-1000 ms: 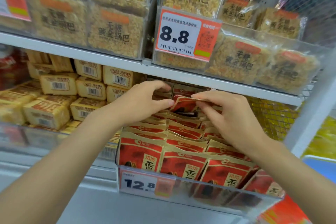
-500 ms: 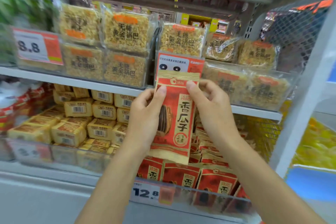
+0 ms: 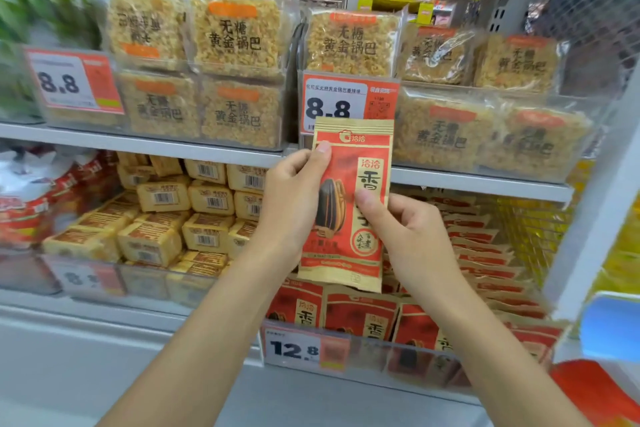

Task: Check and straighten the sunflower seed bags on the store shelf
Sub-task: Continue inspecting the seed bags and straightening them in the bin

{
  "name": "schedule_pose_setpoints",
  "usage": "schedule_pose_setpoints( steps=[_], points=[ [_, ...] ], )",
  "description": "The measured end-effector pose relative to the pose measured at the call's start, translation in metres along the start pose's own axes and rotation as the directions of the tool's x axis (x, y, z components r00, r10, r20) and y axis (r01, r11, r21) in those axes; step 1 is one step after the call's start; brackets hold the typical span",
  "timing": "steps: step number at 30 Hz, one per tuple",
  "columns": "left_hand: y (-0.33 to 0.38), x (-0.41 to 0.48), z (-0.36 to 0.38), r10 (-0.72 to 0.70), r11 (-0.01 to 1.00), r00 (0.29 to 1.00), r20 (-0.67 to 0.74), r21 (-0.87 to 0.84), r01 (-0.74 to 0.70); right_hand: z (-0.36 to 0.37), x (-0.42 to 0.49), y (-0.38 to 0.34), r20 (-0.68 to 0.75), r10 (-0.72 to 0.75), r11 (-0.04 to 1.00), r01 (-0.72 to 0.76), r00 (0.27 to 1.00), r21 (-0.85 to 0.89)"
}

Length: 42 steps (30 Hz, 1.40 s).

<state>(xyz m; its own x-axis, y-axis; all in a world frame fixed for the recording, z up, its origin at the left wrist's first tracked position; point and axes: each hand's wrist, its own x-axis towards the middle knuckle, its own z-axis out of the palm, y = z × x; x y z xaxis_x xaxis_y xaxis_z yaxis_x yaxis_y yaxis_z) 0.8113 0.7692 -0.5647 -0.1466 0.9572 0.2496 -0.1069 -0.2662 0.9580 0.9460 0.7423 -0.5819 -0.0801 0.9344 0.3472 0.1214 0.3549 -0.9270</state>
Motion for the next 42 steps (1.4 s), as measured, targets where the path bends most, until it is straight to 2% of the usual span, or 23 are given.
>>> schedule_pose_setpoints(
  steps=[3,5,8,11,15,21,26,30,32,35,37,39,41,42],
  points=[
    [-0.01,-0.008,-0.015,-0.038,0.993,0.967,0.253,0.122,0.008,-0.005,-0.002,0.001,-0.028,0.027,0.998,-0.025,0.999,0.054],
    [-0.016,-0.01,-0.024,-0.045,0.983,0.946,0.32,0.181,-0.015,-0.007,-0.003,0.001,-0.009,0.067,0.994,-0.066,0.998,0.09],
    [-0.021,-0.008,-0.029,0.05,0.975,0.969,0.243,0.2,-0.1,-0.004,-0.004,0.0,0.094,0.089,0.992,-0.097,0.992,0.086],
    [-0.021,-0.008,-0.03,0.118,0.965,0.98,0.162,0.215,-0.152,0.0,-0.003,0.002,0.166,0.076,0.997,-0.072,0.983,-0.028],
    [-0.022,-0.008,-0.032,0.133,0.958,0.981,0.139,0.234,-0.163,0.002,-0.004,0.007,0.169,0.071,0.997,-0.075,0.983,0.018],
    [-0.024,-0.01,-0.024,0.213,0.954,0.977,0.019,0.212,-0.212,-0.007,-0.002,0.01,0.211,0.057,0.997,-0.065,0.976,0.031],
    [-0.026,-0.013,-0.019,0.227,0.949,0.974,0.002,0.223,-0.222,-0.011,-0.004,0.008,0.227,0.043,0.999,-0.045,0.973,0.004],
    [-0.028,-0.015,-0.016,0.366,0.889,0.92,-0.139,0.346,-0.301,-0.011,-0.008,0.006,0.211,-0.009,0.999,0.016,0.977,-0.029],
    [-0.026,-0.016,-0.014,0.453,0.843,0.882,-0.129,0.384,-0.376,-0.011,-0.01,0.004,0.255,-0.06,0.995,0.077,0.965,-0.059],
    [-0.022,-0.017,-0.014,0.469,0.838,0.879,-0.082,0.356,-0.414,-0.011,-0.014,-0.001,0.326,-0.133,0.985,0.162,0.936,-0.061],
    [-0.015,-0.022,-0.012,0.414,0.884,0.91,-0.022,0.247,-0.396,-0.01,-0.014,-0.003,0.335,-0.174,0.981,0.194,0.926,-0.025],
    [-0.007,-0.027,-0.009,0.326,0.936,0.94,0.098,0.11,-0.336,-0.008,-0.014,0.0,0.308,-0.21,0.971,0.234,0.928,-0.043],
    [-0.001,-0.03,-0.007,0.258,0.961,0.949,0.18,0.056,-0.272,-0.006,-0.015,0.004,0.254,-0.237,0.943,0.285,0.938,-0.173],
    [0.001,-0.03,-0.007,0.244,0.966,0.954,0.175,0.043,-0.255,-0.006,-0.016,0.006,0.237,-0.245,0.921,0.302,0.94,-0.246]
  ],
)
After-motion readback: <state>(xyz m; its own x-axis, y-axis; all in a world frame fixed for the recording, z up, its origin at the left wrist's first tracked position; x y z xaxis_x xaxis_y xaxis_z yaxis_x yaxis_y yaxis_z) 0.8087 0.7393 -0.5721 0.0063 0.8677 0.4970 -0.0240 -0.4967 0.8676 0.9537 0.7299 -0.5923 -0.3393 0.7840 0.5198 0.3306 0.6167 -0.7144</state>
